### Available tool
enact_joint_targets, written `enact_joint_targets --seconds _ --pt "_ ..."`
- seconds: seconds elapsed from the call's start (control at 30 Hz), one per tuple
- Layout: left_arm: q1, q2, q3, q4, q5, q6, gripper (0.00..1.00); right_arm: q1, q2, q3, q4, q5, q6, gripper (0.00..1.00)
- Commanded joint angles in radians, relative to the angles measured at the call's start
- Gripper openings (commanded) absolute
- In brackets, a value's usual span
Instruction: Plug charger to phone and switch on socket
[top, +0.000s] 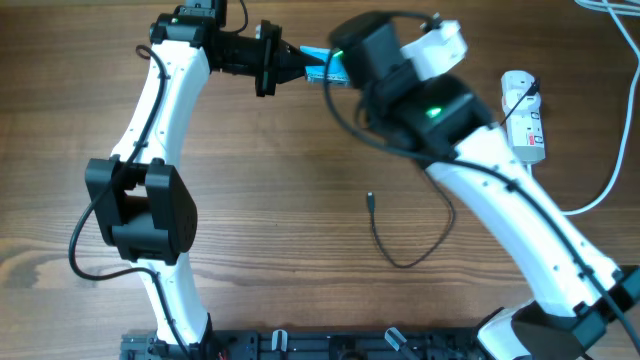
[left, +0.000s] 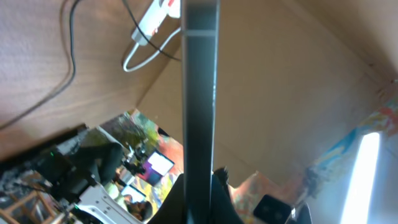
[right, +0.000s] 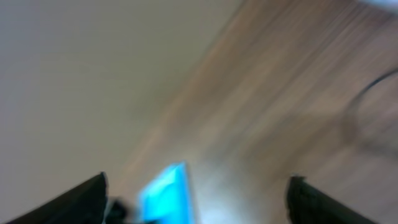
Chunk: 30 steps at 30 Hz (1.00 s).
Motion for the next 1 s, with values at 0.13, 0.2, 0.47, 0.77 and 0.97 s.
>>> enact_joint_targets --seconds 0.13,0.2,0.47,0.77,0.97 --pt "0.004 -0.034 0.008 0.109 -0.191 0.031 0.04 -0.215 -0.009 0.011 -0.227 -0.232 -0.428 1.00" --pt "0.004 -0.034 0.008 0.115 -0.326 0.066 0.04 -0.238 -0.009 -0.005 -0.283 -0.290 -0.555 1.00" --pt "0.004 -0.034 0.008 0.106 -0.589 0.355 0.04 -0.237 -0.008 -0.218 -0.250 -0.365 -0.655 1.00" --pt "0.003 -0.033 0.008 0.033 -0.843 0.424 0.04 -0.234 -0.001 -0.488 -0.069 -0.594 -0.824 0.92" --pt "0.001 -0.033 0.008 0.024 -0.876 0.424 0.04 -0.160 0.055 -0.527 -0.068 -0.603 -0.928 0.79"
